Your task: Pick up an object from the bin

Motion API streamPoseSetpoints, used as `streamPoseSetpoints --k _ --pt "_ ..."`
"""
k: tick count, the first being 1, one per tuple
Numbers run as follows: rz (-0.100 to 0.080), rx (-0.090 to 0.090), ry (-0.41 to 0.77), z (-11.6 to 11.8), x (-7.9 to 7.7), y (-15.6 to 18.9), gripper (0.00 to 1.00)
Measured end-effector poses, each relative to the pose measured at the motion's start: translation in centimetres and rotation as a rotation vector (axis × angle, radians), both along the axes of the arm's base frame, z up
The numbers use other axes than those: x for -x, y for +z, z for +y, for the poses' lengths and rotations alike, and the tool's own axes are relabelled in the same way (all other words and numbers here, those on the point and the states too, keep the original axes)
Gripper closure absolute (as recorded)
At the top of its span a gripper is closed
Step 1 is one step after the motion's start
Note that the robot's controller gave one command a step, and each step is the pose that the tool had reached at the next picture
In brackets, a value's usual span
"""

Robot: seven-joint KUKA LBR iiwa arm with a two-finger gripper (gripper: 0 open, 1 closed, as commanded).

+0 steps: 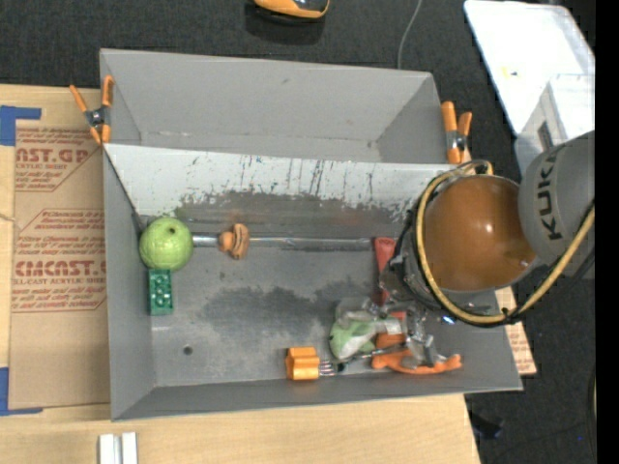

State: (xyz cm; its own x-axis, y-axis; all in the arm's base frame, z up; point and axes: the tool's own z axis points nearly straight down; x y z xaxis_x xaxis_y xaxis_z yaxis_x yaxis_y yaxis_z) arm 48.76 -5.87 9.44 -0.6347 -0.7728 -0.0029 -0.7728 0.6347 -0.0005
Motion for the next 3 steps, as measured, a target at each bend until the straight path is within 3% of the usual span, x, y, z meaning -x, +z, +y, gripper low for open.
streamPoseSetpoints --k 1,3 --pt "0.014 -0.001 -0.079 2.04 -4.15 -2.17 1.0" --pt "0.014 -0.001 -0.079 2.04 -4.15 -2.17 1.0"
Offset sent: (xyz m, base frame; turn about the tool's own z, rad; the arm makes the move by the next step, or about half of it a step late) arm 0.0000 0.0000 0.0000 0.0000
